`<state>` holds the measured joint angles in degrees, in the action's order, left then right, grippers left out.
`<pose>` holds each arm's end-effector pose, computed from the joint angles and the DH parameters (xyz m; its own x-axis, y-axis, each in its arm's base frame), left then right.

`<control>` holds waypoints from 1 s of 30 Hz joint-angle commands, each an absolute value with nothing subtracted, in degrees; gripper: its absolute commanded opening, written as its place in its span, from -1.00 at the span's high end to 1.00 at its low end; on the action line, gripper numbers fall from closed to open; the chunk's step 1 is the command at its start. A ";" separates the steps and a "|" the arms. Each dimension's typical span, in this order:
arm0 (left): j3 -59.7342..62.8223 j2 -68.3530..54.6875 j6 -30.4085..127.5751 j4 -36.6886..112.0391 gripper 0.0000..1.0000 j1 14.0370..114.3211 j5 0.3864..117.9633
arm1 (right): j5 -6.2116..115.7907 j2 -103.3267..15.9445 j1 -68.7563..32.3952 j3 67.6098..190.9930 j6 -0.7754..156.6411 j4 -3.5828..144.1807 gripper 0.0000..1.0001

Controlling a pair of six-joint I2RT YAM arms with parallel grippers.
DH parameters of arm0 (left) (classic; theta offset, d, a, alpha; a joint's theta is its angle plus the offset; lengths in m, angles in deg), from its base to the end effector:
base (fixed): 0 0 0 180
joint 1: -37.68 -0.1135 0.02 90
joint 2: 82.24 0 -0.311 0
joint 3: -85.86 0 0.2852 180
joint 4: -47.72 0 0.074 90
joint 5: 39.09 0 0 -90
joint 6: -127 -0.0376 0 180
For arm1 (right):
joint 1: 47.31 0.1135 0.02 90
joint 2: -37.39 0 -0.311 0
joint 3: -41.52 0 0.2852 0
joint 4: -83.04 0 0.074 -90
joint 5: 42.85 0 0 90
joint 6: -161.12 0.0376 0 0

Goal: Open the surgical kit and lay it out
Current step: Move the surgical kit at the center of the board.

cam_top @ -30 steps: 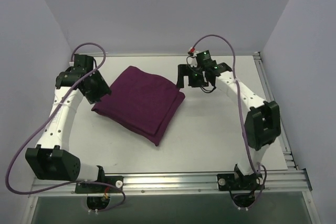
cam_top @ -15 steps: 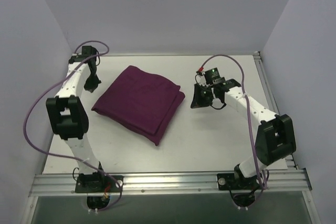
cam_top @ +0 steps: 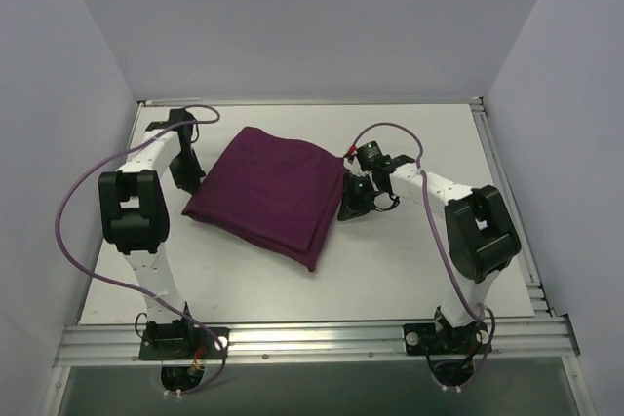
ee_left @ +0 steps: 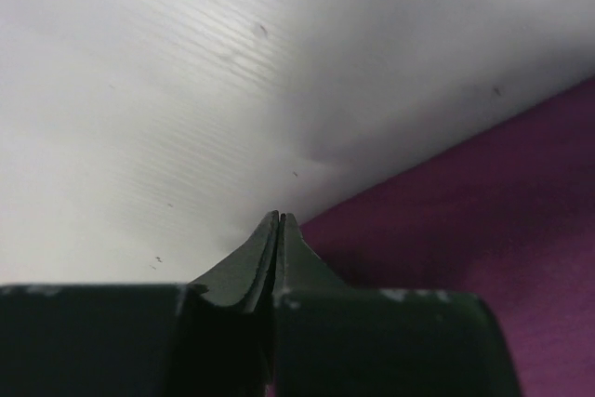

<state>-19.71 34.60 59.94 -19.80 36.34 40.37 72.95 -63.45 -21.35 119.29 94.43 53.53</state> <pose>0.4614 0.0177 0.2264 -0.8803 -0.4039 -0.2490 -0.4361 0.8954 0.0895 0.3582 0.1926 0.2215 -0.9058 -0.0448 -0.4213 -0.2978 0.7747 0.5579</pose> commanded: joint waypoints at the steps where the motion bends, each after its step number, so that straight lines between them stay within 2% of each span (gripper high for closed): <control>1: -14.37 29.74 62.65 -17.00 0.95 42.86 51.00 | 71.50 -63.42 -21.56 118.88 96.17 53.40 0.95; 7: -8.12 27.10 66.88 -13.30 0.95 50.14 56.09 | 67.37 -63.60 -23.39 118.88 96.26 52.88 1.00; 14: -9.07 28.33 70.93 -10.84 0.95 57.35 60.05 | 63.76 -65.00 -29.02 120.64 90.82 50.95 1.00; 21: -11.10 30.96 71.72 -10.39 0.95 58.60 61.45 | 63.24 -66.94 -34.29 124.06 86.68 48.92 1.00; 22: -11.10 31.05 71.98 -10.13 0.95 58.68 61.81 | 62.97 -67.11 -35.43 124.59 85.80 48.75 0.93; 26: -9.52 29.21 73.04 -10.30 0.95 58.77 60.94 | 60.61 -68.25 -37.99 129.24 83.34 45.25 0.63; 27: -8.91 27.73 73.30 -11.00 0.95 58.60 59.98 | 59.81 -68.08 -38.25 131.25 83.16 44.36 0.46; 28: -7.86 26.84 73.65 -11.36 0.95 58.51 57.62 | 58.59 -67.47 -38.52 131.97 83.16 43.57 -0.20; 29: -7.33 25.79 73.65 -11.62 0.94 58.34 56.29 | 56.31 -65.20 -38.52 132.41 83.77 42.60 -0.64; 30: -6.63 22.99 73.65 -12.06 0.57 58.16 54.71 | 55.77 -63.70 -38.52 132.33 84.30 42.51 -0.99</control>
